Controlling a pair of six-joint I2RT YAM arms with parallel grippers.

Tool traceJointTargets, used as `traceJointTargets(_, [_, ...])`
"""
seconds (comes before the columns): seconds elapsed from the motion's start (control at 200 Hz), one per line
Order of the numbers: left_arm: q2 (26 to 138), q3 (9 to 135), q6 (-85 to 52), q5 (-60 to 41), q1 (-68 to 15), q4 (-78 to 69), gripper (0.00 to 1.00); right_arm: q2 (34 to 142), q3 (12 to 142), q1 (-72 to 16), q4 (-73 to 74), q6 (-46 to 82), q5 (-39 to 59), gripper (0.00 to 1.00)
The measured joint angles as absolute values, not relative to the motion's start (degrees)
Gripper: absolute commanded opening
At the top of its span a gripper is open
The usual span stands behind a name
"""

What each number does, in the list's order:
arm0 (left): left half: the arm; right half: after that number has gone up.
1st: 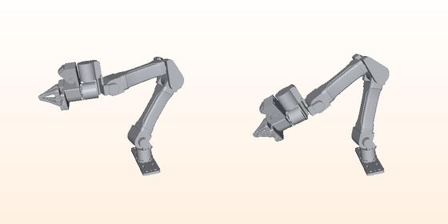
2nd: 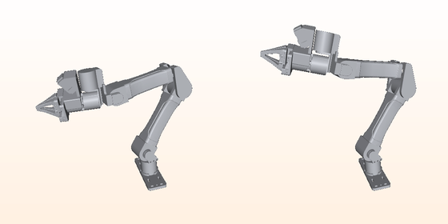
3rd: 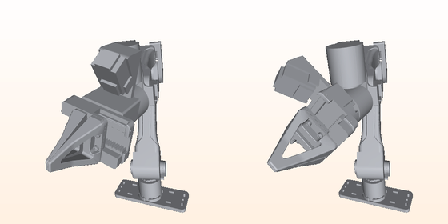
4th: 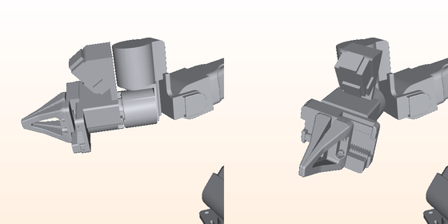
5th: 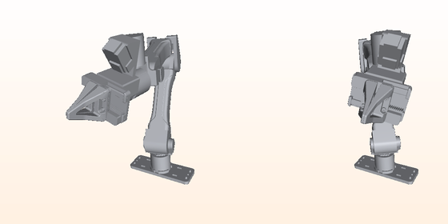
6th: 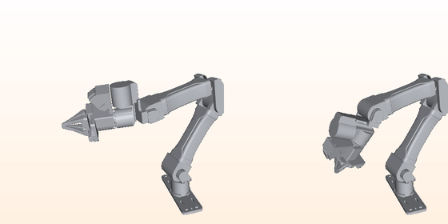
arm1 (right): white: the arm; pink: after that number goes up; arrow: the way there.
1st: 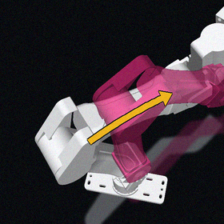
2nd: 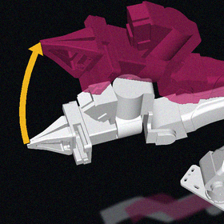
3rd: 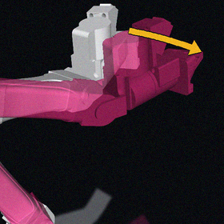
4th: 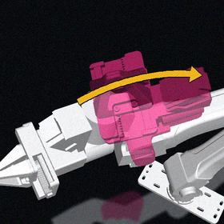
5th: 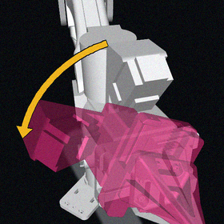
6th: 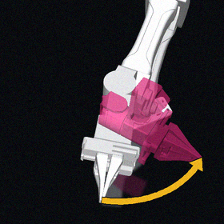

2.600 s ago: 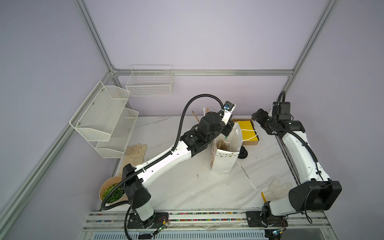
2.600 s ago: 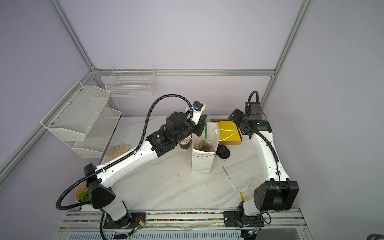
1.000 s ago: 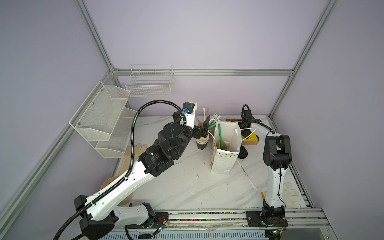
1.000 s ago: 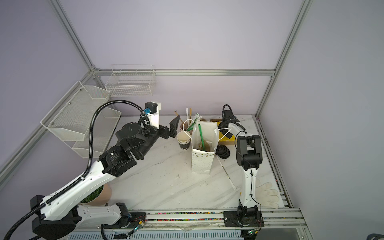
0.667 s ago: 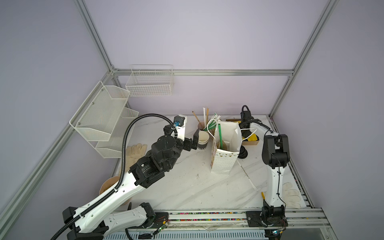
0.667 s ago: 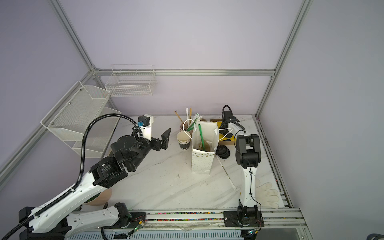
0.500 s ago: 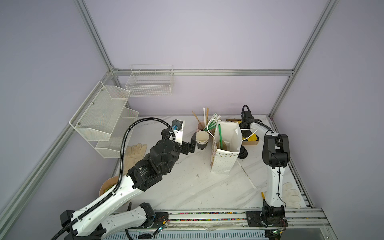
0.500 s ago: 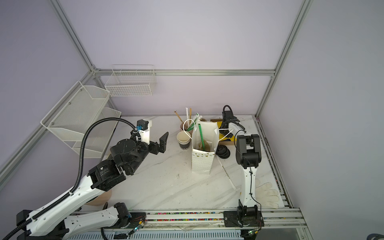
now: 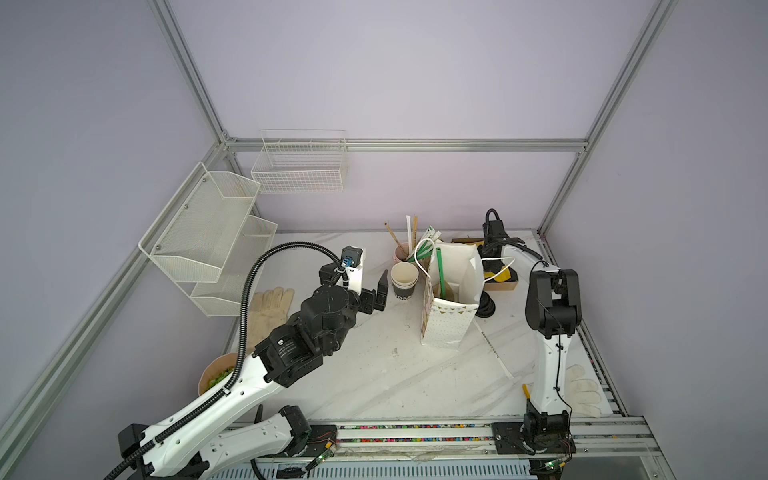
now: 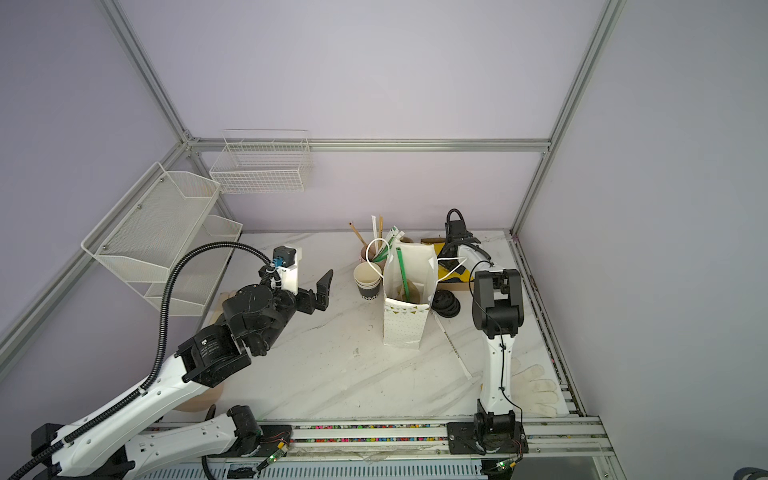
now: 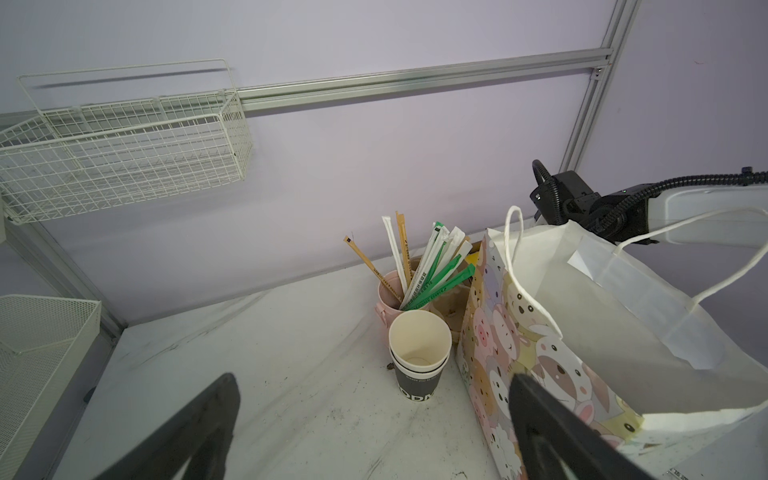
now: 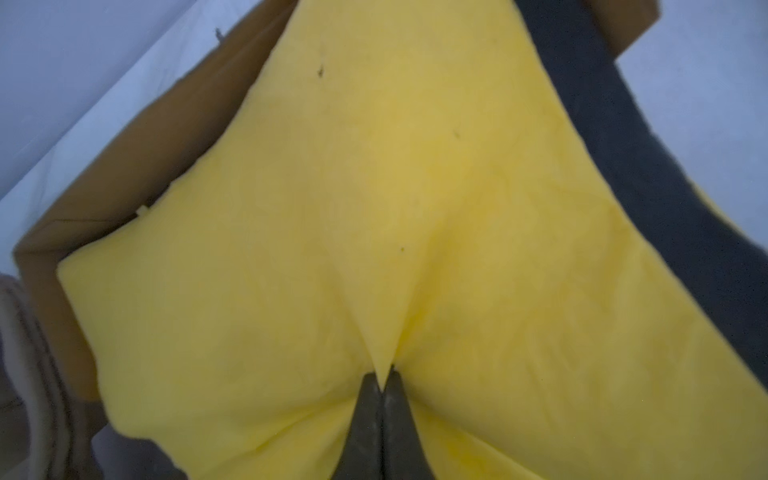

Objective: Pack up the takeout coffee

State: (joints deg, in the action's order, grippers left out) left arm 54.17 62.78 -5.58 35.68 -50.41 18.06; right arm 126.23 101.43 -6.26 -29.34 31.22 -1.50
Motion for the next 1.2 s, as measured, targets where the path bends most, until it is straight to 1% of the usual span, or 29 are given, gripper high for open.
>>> traceJointTargets(0.535, [54.2,61.9,-5.1,36.0,-49.5,17.7,1.00,119.3,99.4,-6.3,-29.2,31.5,-1.0,0.00])
traceJointTargets(1.02, [54.4,61.9,-4.9,35.9,-49.5,17.7,1.00,118.9,98.4,-6.3,-29.0,31.5,-0.6,0.00])
traceJointTargets(1.115, [54.5,61.9,-4.9,35.8,-49.5,17.7,1.00,118.5,98.0,-6.3,-28.8,31.4,-0.6,0.04])
traceJointTargets(1.2, [54.6,61.9,-4.9,35.7,-49.5,17.7,1.00,118.0,97.7,-6.3,-28.5,31.4,-0.6,0.04])
